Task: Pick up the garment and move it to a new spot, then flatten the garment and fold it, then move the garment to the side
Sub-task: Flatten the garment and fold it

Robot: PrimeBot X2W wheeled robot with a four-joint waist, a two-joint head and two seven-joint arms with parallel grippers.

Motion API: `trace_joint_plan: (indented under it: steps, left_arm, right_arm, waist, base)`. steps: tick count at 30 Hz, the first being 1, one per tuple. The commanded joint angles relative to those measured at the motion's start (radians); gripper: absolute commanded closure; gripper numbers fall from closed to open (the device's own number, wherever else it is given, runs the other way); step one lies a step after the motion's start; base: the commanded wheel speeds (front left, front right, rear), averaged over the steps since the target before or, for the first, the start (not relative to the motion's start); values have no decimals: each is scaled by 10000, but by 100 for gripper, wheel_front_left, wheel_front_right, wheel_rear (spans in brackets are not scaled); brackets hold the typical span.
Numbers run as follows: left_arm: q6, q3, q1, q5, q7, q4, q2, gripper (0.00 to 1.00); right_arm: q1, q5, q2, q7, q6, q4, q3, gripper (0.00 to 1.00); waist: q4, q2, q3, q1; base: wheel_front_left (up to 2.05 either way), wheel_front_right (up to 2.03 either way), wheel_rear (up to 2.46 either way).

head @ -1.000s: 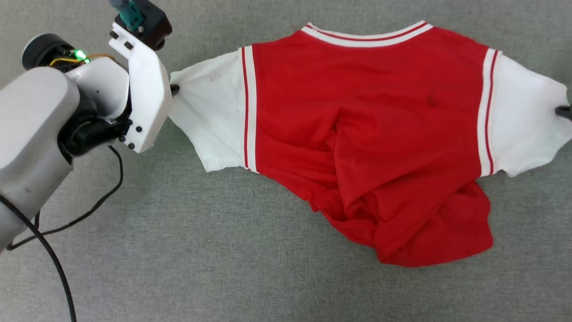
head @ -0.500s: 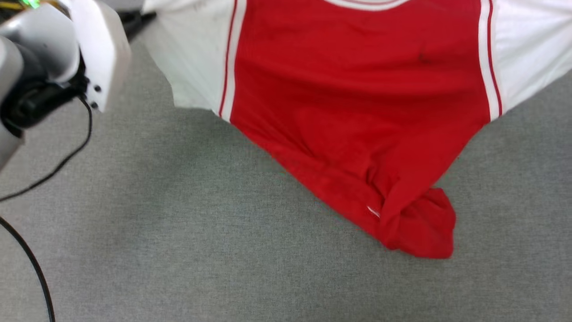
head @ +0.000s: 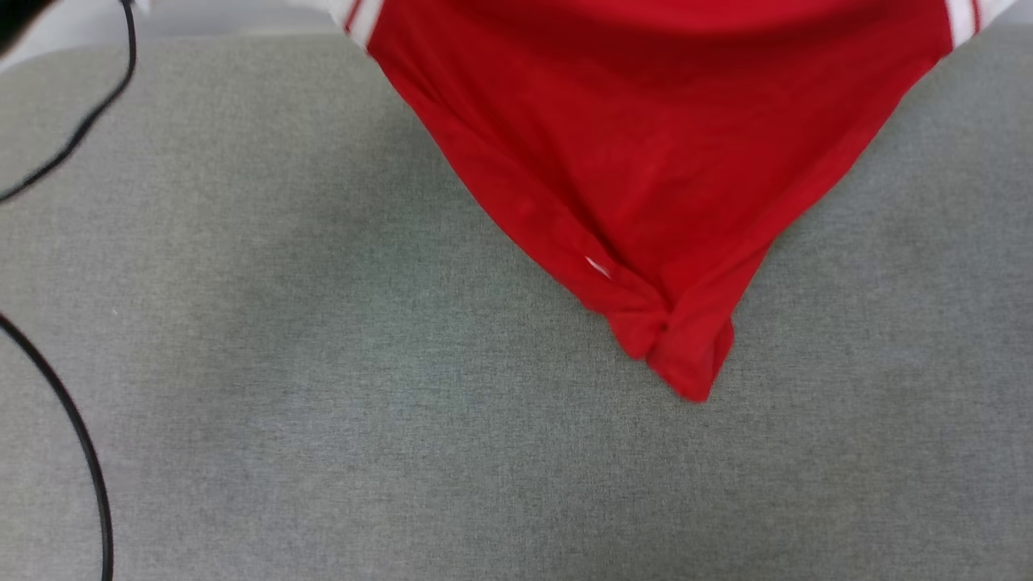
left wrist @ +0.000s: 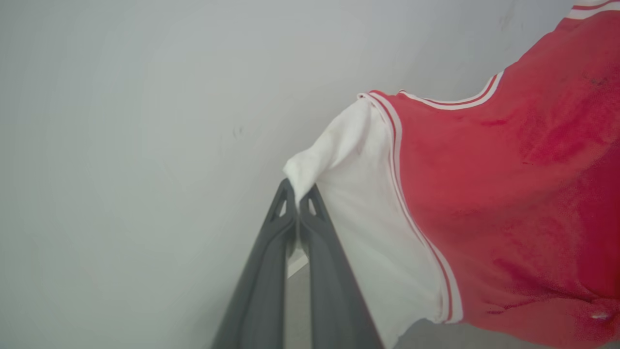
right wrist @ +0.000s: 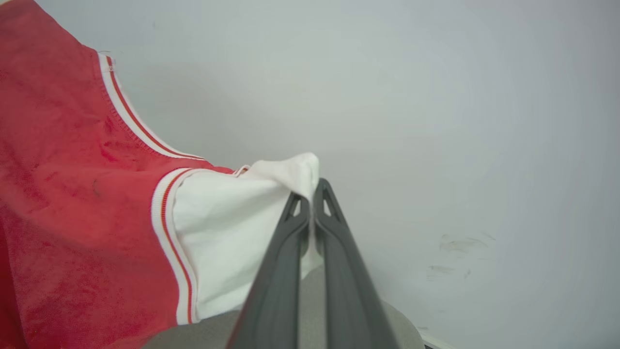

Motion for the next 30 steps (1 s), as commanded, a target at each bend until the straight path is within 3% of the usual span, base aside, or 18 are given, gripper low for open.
trace_joint_plan:
  steps: [1, 4, 5, 17, 24, 30]
  left_arm:
    - [27, 53, -195, 34, -40, 80, -96, 100]
    - [11, 180, -829, 187, -134, 488, -356, 100]
    - [87, 359, -1479, 424, -451, 1006, -689, 100]
    - [71, 1071, -4142, 1015, -2112, 3007, -1836, 100]
    - [-33, 913, -4559, 1239, -2936, 4028, -2101, 100]
    - [-96, 513, -3592, 1082, -3454, 4649, -2143, 100]
  right_arm:
    - [-261, -102, 105, -40, -7, 105, 50, 100]
    - [-1370, -590, 283, -81, -7, 555, 295, 100]
    - [-2500, -1090, 567, -261, -7, 1147, 502, 100]
    - [-6735, -2573, 1887, -1506, -8, 3709, 1520, 100]
    - [-7753, -2734, 2596, -2565, -7, 5352, 2104, 100]
    - [-6880, -2128, 2983, -3164, -8, 6261, 2946, 100]
  waist:
    - [-11, -1, 154, 0]
    - [-17, -1, 472, 0]
    - [7, -1, 815, 0]
    - [110, -1, 2012, 0]
    - [183, -1, 2400, 0]
    - [95, -1, 2342, 0]
  base:
    - [0, 0, 0]
    - [0, 0, 0]
    - [0, 0, 0]
    - [0, 0, 0]
    - [0, 0, 0]
    - [0, 0, 0]
